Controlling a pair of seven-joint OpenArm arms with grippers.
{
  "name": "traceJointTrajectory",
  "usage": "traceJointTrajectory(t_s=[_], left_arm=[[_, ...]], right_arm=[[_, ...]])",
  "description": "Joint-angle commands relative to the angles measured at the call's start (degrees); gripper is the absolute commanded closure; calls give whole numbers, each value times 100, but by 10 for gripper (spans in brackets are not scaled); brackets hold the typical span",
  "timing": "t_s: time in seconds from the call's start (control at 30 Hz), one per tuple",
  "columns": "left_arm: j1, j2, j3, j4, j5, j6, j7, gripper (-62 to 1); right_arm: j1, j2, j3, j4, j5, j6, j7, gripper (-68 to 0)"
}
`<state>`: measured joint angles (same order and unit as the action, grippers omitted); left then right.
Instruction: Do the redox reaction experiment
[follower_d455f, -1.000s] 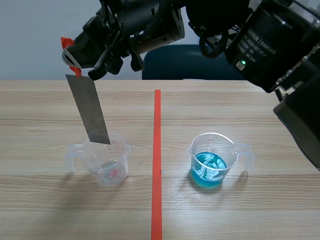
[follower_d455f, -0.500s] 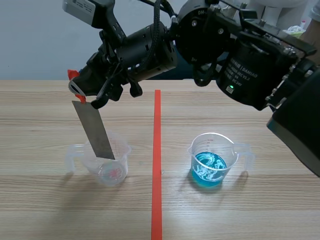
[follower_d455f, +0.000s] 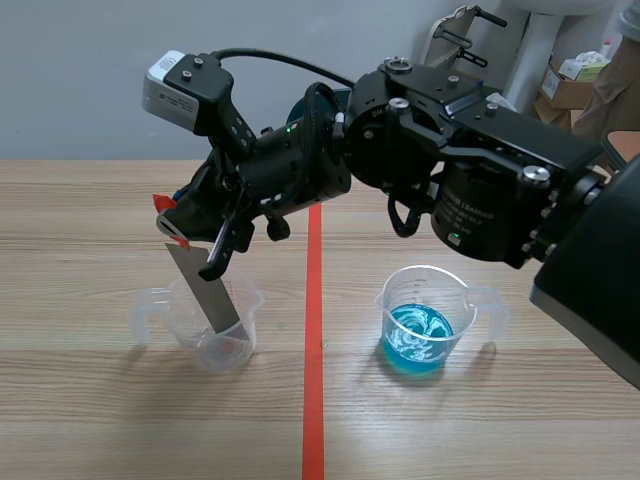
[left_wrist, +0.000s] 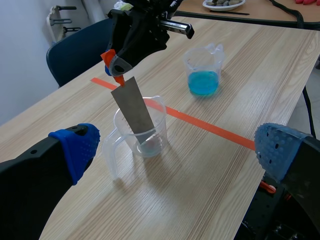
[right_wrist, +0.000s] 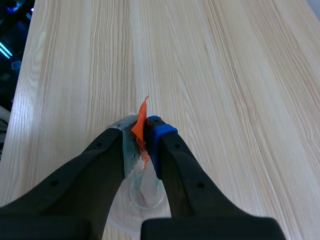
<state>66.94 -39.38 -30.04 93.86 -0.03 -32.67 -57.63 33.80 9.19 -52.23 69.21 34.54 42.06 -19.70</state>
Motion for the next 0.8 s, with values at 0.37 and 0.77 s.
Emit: traceJointTrajectory(t_s=[0.37, 0.77], left_arm=[[-31, 46, 33, 33, -79, -7, -81, -623], [-31, 46, 33, 33, -79, -7, -83, -623]], right_arm=[[15, -17, 61, 83, -376, 66, 105, -7], [15, -98, -7, 85, -374, 66, -39, -592]])
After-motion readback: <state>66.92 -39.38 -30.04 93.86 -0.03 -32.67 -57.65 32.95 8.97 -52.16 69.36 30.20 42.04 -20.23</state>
